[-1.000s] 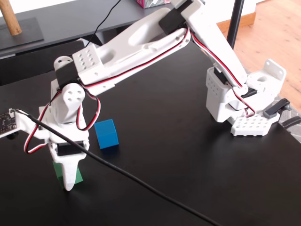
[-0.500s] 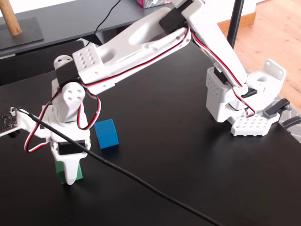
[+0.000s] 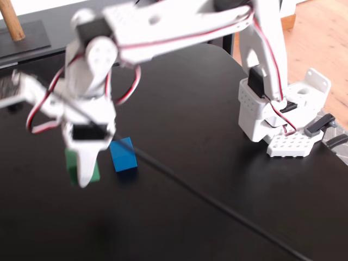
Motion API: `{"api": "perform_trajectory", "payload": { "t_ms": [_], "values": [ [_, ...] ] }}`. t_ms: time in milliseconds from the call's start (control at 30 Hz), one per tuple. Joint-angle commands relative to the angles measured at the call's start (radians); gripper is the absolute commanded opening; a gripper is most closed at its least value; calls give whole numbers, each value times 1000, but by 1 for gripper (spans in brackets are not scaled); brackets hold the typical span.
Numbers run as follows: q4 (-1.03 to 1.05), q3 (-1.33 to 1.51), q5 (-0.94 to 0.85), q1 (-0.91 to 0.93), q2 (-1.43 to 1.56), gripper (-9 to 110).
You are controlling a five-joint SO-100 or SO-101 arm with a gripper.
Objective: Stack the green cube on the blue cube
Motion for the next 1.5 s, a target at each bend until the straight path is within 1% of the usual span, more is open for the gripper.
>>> {"api": "perform_trajectory", "payload": {
  "t_ms": [0, 133, 333, 533, 633, 867, 1167, 1467],
  "values": [
    [31, 43, -38, 28, 291, 0],
    [-12, 166, -112, 91, 399, 0],
    [-112, 330, -209, 224, 468, 0],
    [-123, 397, -253, 311, 489, 0],
    [-144, 439, -247, 331, 497, 0],
    [-247, 566, -233, 325, 494, 0],
    [-443, 672, -206, 299, 440, 0],
    [-463, 696, -215, 284, 383, 0]
  ]
}}
